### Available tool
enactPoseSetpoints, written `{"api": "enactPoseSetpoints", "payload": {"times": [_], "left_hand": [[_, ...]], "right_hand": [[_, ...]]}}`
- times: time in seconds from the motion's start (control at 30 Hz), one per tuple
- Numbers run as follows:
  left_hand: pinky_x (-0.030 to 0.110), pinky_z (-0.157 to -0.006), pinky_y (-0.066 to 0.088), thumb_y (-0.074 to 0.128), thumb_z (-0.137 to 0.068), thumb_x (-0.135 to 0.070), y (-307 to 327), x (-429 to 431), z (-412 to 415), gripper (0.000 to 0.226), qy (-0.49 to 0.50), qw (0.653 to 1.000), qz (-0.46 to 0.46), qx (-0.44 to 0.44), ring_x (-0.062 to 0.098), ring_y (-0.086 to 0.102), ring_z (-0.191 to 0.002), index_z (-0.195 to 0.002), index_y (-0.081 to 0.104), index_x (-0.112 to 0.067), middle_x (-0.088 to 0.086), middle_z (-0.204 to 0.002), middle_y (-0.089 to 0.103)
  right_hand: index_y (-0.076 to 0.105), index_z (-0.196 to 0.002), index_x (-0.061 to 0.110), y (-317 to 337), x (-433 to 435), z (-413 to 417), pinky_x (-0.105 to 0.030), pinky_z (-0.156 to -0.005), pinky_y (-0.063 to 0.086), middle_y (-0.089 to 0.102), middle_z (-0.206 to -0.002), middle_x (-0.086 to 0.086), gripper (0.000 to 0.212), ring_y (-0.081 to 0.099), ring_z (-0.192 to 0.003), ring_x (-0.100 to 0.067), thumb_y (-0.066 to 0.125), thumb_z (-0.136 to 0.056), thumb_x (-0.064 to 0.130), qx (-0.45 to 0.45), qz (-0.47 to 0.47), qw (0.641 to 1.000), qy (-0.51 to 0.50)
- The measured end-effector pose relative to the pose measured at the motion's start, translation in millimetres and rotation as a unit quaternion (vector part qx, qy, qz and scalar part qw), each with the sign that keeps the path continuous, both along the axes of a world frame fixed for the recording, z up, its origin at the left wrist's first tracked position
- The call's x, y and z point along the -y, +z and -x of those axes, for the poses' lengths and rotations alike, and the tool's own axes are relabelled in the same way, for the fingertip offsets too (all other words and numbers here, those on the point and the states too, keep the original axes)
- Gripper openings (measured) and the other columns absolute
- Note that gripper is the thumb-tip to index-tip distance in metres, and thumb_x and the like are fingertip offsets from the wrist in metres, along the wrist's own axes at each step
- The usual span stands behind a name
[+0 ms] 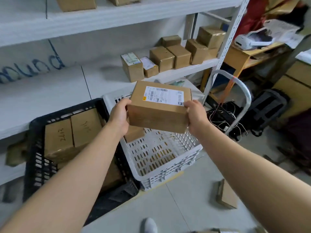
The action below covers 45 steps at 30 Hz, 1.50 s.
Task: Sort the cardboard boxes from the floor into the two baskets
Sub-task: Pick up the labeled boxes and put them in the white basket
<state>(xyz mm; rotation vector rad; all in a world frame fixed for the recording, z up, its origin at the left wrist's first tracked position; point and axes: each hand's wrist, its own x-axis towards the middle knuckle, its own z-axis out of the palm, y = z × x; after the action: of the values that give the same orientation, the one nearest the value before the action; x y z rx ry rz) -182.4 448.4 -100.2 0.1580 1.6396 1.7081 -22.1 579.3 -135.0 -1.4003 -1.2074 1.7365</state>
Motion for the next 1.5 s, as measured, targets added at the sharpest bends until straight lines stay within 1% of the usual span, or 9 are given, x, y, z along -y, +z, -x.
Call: {"api": "enactPoseSetpoints", "payload": {"times": [0.23, 0.33, 0.5, 0.63, 0.87, 1.03, 1.13, 1.37, 1.5], "left_hand": [[0.038, -0.081, 0.039, 0.051, -0.092, -0.02, -16.0, -12.2, 53.7, 0.014, -0.022, 0.998, 0.018, 0.053, 0.018, 0.05, -0.086, -0.079, 0.057, -0.02, 0.001, -0.085, 0.058], [0.04, -0.086, 0.042, 0.048, -0.092, -0.017, -21.2, -21.4, 71.2, 0.013, -0.018, 0.998, 0.009, 0.067, 0.021, 0.054, -0.089, -0.085, 0.058, -0.019, 0.005, -0.091, 0.06], [0.039, -0.085, 0.045, 0.05, -0.09, -0.015, -37.1, -40.5, 92.3, 0.009, -0.007, 0.997, 0.037, 0.063, 0.021, 0.054, -0.086, -0.088, 0.058, -0.019, 0.004, -0.084, 0.059], [0.035, -0.076, 0.042, 0.047, -0.092, -0.016, -52.6, -63.2, 99.5, 0.013, -0.027, 0.997, 0.047, 0.054, 0.019, 0.052, -0.079, -0.091, 0.058, -0.024, 0.002, -0.086, 0.059], [0.031, -0.07, 0.043, 0.053, -0.093, -0.026, -86.9, -108.1, 110.1, 0.005, 0.01, 0.996, 0.06, 0.068, 0.019, 0.056, -0.081, -0.093, 0.057, -0.024, 0.001, -0.089, 0.062], [0.036, -0.076, 0.053, 0.071, -0.073, -0.053, -123.8, -138.0, 121.6, 0.037, 0.069, 0.991, 0.083, 0.084, 0.02, 0.065, -0.098, -0.097, 0.061, -0.026, -0.001, -0.104, 0.069], [0.05, -0.102, 0.041, 0.074, -0.054, -0.068, -157.3, -149.1, 129.8, 0.083, 0.065, 0.986, 0.124, 0.091, 0.021, 0.058, -0.114, -0.123, 0.051, -0.029, -0.002, -0.122, 0.063], [0.03, -0.072, 0.043, 0.067, -0.085, -0.029, -171.5, -164.1, 115.9, 0.045, 0.05, 0.981, 0.148, 0.113, 0.019, 0.061, -0.096, -0.123, 0.048, -0.016, 0.003, -0.113, 0.066], [0.042, -0.093, 0.046, 0.066, -0.086, -0.032, -187.4, -171.5, 112.9, 0.039, 0.03, 0.976, 0.158, 0.144, 0.02, 0.062, -0.099, -0.119, 0.049, -0.02, 0.001, -0.109, 0.067]], "right_hand": [[0.021, -0.147, 0.041, -14.8, -8.0, 54.2, -0.05, -0.095, 0.049, 0.036, -0.148, 0.001, 0.087, 0.052, -0.119, -0.032, 0.057, -0.07, 0.053, 0.009, 0.026, 1.0, -0.013], [0.013, -0.15, 0.042, -22.2, -15.1, 65.4, -0.041, -0.089, 0.05, 0.043, -0.145, -0.002, 0.084, 0.054, -0.116, -0.029, 0.055, -0.079, 0.056, 0.045, 0.027, 0.998, 0.018], [0.052, -0.124, 0.021, -36.8, -31.1, 81.8, -0.04, -0.071, 0.054, 0.064, -0.11, -0.011, 0.067, 0.063, -0.093, -0.03, 0.054, -0.078, 0.069, 0.075, 0.105, 0.991, 0.038], [0.055, -0.122, 0.017, -51.6, -49.8, 98.9, -0.043, -0.059, 0.057, 0.067, -0.11, -0.015, 0.079, 0.068, -0.087, -0.033, 0.067, -0.064, 0.069, 0.087, 0.115, 0.988, 0.046], [0.061, -0.105, 0.01, -78.0, -98.9, 107.3, -0.047, -0.078, 0.057, 0.068, -0.096, -0.012, 0.057, 0.067, -0.084, -0.03, 0.062, -0.08, 0.061, 0.141, 0.126, 0.98, 0.061], [0.059, -0.084, 0.009, -100.8, -124.8, 117.1, -0.051, -0.079, 0.056, 0.068, -0.097, -0.016, 0.039, 0.065, -0.077, -0.028, 0.058, -0.088, 0.047, 0.187, 0.132, 0.97, 0.08], [0.054, -0.083, 0.009, -119.2, -133.1, 126.2, -0.05, -0.084, 0.055, 0.069, -0.1, -0.019, 0.04, 0.068, -0.086, -0.032, 0.051, -0.09, 0.048, 0.235, 0.144, 0.954, 0.12], [0.054, -0.116, 0.007, -156.5, -144.1, 149.0, -0.04, -0.092, 0.052, 0.064, -0.115, -0.015, 0.058, 0.064, -0.1, -0.03, 0.038, -0.093, 0.058, 0.248, 0.141, 0.945, 0.157], [0.052, -0.128, 0.004, -179.6, -154.2, 156.0, -0.047, -0.101, 0.045, 0.058, -0.127, -0.02, 0.066, 0.057, -0.115, -0.036, 0.026, -0.097, 0.056, 0.281, 0.123, 0.933, 0.189]]}}
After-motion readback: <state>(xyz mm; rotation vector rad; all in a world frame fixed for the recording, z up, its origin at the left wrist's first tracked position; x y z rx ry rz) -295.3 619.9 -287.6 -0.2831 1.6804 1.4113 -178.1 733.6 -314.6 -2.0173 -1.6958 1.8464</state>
